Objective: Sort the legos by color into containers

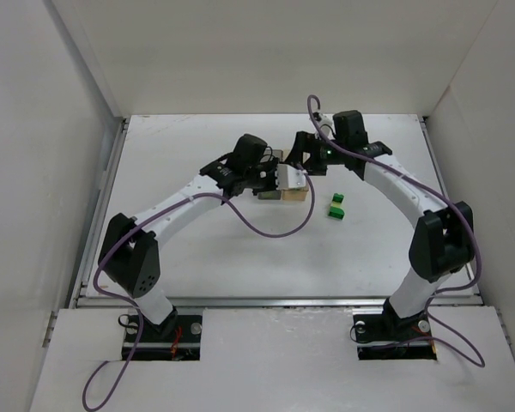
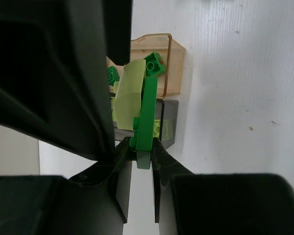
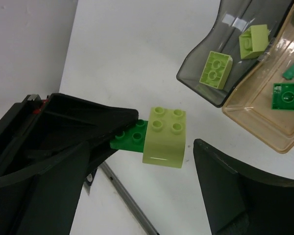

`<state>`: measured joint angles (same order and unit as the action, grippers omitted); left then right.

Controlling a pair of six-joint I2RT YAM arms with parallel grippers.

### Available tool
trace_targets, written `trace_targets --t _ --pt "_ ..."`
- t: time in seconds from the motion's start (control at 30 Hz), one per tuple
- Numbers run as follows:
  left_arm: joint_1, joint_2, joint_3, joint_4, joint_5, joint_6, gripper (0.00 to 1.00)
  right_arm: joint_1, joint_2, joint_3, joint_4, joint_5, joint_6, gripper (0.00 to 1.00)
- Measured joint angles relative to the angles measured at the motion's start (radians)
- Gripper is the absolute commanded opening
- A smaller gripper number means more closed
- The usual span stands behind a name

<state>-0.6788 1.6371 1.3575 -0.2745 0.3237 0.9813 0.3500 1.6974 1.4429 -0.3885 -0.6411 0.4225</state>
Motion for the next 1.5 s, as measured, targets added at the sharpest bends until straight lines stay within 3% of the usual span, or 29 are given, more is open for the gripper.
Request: trace_targets --t 0.13,0.33,0.43,0.47,0.7,1.17,1.5 --pt "0.004 0.002 0.006 0.0 -0.002 -0.004 0.0 0.007 0.019 0.0 0.0 -0.031 0.0 0.76" --pt "0.002 0.002 0.017 0.001 -0.01 -0.015 0.0 0.012 0.023 0.0 0.0 -0.037 -0.004 0.79" --pt "0.002 0.002 0.017 0.002 -0.015 -0.02 0.0 0.015 0.023 -0.002 0.001 -0.024 -0.012 0.58" --pt "0.002 0.002 0.017 0.001 -0.016 -0.022 0.0 0.015 0.023 -0.004 0.0 -0.012 -0.013 0.43" --pt "0.005 0.003 0.018 -0.006 -0.02 -0.03 0.0 0.011 0.031 -0.014 0.003 0.018 0.002 0.0" --pt "-0.005 0.003 0.017 -0.053 0.024 0.008 0.0 0.024 0.034 -0.002 0.026 0.161 0.139 0.0" --pt "-0.026 -0.002 -0.011 -0.101 0.074 0.006 0.0 0.025 0.154 0.187 0.056 0.308 0.192 0.0"
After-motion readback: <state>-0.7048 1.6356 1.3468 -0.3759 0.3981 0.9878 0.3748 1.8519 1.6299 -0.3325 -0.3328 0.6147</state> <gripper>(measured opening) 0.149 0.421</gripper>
